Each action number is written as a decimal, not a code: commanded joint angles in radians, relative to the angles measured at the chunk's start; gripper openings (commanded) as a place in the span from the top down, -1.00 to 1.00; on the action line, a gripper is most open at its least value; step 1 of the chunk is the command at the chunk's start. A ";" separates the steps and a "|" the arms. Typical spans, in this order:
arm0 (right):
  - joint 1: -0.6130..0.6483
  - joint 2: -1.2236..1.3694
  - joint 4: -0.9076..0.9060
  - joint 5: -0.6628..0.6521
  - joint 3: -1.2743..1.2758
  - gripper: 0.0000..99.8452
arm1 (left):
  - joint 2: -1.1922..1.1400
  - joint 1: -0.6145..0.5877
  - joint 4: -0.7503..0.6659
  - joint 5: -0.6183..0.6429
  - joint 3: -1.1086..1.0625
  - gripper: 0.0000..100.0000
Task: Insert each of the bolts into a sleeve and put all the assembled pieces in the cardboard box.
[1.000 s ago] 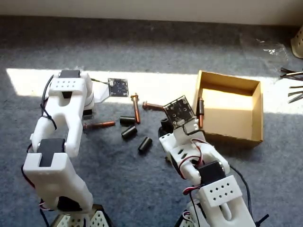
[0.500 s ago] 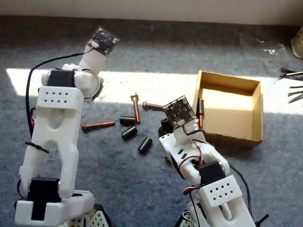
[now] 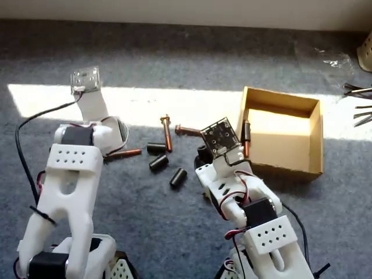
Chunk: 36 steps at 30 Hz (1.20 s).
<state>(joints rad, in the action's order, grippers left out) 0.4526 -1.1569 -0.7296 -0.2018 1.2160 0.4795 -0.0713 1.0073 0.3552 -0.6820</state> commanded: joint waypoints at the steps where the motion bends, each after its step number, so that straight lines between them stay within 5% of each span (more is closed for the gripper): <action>1: -0.013 -0.016 0.025 -0.009 -0.015 0.99 | 0.102 0.019 -0.196 0.115 -0.197 0.84; 5: -0.013 -0.016 0.025 -0.009 -0.015 0.99 | 0.166 0.019 -0.310 0.272 -0.315 0.84; 20: -0.013 -0.016 0.025 -0.009 -0.015 0.99 | 0.377 0.021 -0.293 0.704 -0.475 0.84; 31: -0.013 -0.016 0.025 -0.009 -0.015 0.99 | 0.384 -0.119 -0.245 0.730 -0.305 0.95; 36: -0.013 -0.016 0.025 -0.009 -0.015 0.99 | 0.386 -0.127 -0.290 0.551 -0.292 0.99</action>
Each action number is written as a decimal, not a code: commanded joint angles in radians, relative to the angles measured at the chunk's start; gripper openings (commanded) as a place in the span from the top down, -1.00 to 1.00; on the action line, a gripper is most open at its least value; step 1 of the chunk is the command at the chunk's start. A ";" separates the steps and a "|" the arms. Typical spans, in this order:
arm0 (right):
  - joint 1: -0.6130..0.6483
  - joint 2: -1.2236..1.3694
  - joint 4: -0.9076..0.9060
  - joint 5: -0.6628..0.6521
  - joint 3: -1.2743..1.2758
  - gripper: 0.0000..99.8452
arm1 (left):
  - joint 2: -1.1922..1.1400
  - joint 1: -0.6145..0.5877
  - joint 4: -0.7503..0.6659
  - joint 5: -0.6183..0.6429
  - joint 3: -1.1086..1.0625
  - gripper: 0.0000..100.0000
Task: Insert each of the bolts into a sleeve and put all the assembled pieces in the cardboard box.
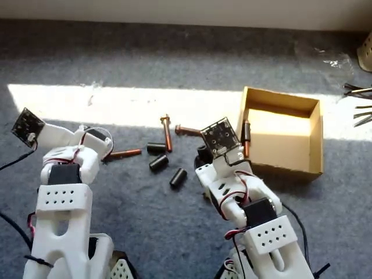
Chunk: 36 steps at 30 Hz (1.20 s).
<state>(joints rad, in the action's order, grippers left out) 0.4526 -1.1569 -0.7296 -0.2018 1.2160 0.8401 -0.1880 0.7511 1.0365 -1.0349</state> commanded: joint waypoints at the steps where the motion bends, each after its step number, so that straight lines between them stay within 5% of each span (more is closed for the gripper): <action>1: -0.013 -0.016 0.025 -0.009 -0.015 0.99 | 0.025 -0.010 -0.034 -0.164 0.064 0.99; 8: -0.013 -0.016 0.025 -0.009 -0.015 0.99 | 0.016 0.025 0.037 -0.281 0.104 0.99; 14: -0.013 -0.016 0.025 -0.009 -0.013 0.99 | -0.012 0.050 0.259 -0.278 0.352 0.99; 19: -0.013 -0.016 0.025 -0.006 -0.013 0.99 | -0.289 0.051 0.457 -0.249 0.627 0.99; 24: -0.010 -0.021 0.025 -0.009 0.007 0.99 | -0.567 0.054 0.598 -0.132 0.805 0.99; 36: -0.012 -0.021 0.025 -0.009 0.008 0.99 | -0.858 0.133 0.609 0.060 0.823 0.99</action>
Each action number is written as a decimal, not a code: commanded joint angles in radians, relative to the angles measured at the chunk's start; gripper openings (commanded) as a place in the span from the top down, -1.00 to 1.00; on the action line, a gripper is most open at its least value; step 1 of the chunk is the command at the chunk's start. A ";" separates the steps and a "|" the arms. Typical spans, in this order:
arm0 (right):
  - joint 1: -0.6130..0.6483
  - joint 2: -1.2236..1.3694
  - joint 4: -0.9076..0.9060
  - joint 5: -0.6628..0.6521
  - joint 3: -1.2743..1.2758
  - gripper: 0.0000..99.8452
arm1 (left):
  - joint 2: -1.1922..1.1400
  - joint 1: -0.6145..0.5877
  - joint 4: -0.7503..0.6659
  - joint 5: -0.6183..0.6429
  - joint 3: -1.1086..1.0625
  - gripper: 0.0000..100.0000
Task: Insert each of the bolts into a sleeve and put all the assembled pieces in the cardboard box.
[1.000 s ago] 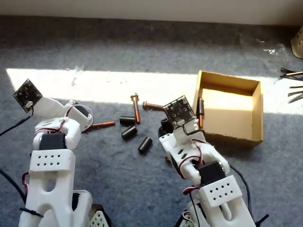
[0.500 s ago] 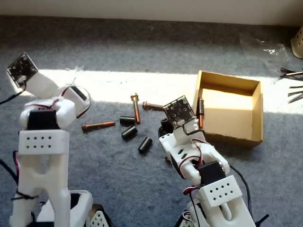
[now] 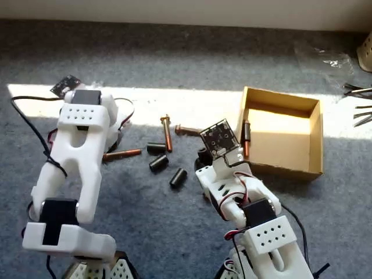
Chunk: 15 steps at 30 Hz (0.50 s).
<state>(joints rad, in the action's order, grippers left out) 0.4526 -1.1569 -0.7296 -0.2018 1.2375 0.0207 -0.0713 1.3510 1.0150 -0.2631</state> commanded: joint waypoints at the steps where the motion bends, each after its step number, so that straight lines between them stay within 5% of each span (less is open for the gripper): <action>1: -0.012 -0.021 0.025 -0.009 -0.013 0.99 | -0.051 0.016 0.008 0.101 0.051 0.99; 8: -0.012 -0.021 0.025 -0.009 -0.012 0.99 | -0.077 0.016 0.003 0.153 0.041 0.96; 15: -0.012 -0.021 0.025 -0.009 -0.012 0.99 | -0.077 -0.005 -0.038 0.153 0.027 0.58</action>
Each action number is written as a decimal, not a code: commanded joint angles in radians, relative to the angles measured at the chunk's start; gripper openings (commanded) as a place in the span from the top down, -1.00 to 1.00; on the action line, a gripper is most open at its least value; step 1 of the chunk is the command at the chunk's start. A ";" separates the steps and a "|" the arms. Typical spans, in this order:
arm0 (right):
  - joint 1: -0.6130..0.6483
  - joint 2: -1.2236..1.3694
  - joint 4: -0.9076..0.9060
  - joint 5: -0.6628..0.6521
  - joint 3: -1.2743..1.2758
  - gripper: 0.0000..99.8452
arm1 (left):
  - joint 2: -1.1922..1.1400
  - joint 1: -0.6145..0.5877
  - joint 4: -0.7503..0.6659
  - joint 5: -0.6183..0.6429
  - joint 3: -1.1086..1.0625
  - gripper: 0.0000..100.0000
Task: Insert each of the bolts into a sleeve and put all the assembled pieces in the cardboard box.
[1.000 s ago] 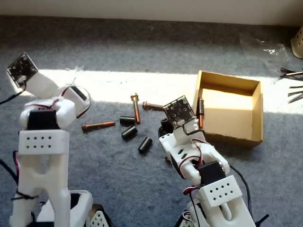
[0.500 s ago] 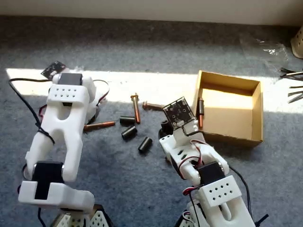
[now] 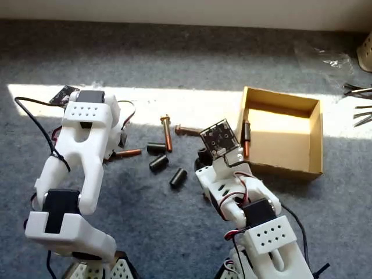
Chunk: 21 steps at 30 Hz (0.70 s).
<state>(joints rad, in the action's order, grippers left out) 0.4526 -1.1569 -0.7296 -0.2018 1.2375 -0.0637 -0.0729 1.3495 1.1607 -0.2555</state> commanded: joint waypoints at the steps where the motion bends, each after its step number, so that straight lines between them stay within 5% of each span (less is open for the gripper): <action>1: -0.012 -0.021 0.025 -0.009 -0.012 0.99 | 0.007 -0.004 -0.052 0.008 0.005 0.55; 8: -0.012 -0.021 0.025 -0.009 -0.012 0.99 | 0.007 -0.051 -0.186 0.009 -0.091 0.54; 21: -0.012 -0.021 0.025 -0.009 -0.012 0.99 | 0.005 -0.081 -0.193 0.009 -0.174 0.54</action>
<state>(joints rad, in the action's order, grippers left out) 0.4526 -1.1569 -0.7296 -0.2018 1.2375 -0.0637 -0.1465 1.1653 1.1607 -0.4304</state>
